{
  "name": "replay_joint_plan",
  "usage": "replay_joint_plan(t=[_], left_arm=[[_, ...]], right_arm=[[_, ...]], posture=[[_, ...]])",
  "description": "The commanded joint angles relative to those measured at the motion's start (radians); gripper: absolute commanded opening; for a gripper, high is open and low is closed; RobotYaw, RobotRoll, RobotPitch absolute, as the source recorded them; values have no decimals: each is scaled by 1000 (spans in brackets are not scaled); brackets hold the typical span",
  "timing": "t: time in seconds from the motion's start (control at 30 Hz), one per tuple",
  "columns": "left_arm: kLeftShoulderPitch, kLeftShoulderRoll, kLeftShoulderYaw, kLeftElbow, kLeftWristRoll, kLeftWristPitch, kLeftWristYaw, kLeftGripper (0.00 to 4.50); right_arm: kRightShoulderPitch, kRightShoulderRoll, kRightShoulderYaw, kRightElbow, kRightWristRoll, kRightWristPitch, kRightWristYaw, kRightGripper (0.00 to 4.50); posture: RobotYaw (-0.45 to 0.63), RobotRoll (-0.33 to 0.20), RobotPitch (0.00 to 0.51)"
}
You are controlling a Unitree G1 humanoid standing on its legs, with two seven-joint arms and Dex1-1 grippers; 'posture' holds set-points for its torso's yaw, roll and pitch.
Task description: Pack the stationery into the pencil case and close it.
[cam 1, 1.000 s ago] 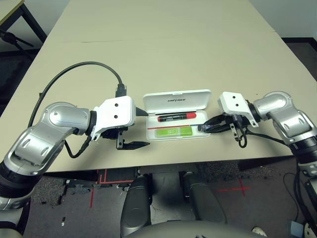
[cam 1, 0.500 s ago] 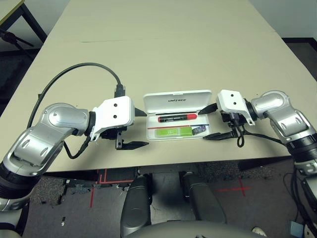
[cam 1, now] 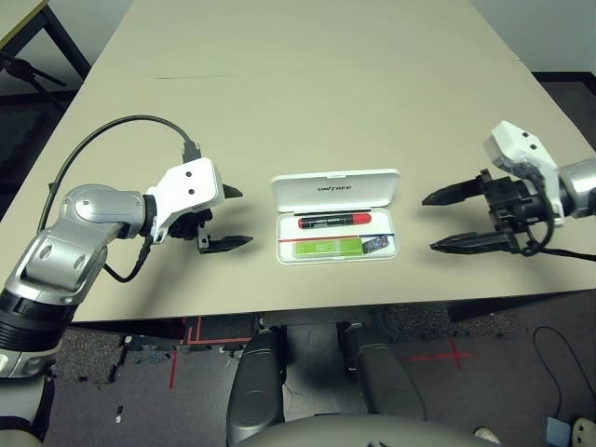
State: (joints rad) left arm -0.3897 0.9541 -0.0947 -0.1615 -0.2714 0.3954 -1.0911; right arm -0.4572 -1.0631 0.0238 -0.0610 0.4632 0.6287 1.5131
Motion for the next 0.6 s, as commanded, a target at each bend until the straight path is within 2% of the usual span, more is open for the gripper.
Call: replay_joint_plan(t=[0.03, 0.17, 0.33, 0.6], left_arm=[[-16, -14, 17, 83, 25, -43, 4, 4500], [-25, -22, 23, 122, 30, -68, -2, 4500], [-52, -50, 31, 168, 25, -80, 3, 4500], [-94, -91, 40, 242, 26, -88, 8, 4500]], right_arm=[[78, -51, -110, -1, 31, -6, -14, 4467], [135, -56, -184, -30, 67, 9, -45, 4467], [154, -6, -256, -68, 143, 22, -102, 4467], [174, -3, -290, -93, 202, 36, -122, 4467]], posture=[[-88, 0, 178], [-96, 0, 175], [-108, 0, 168], [-119, 0, 157]])
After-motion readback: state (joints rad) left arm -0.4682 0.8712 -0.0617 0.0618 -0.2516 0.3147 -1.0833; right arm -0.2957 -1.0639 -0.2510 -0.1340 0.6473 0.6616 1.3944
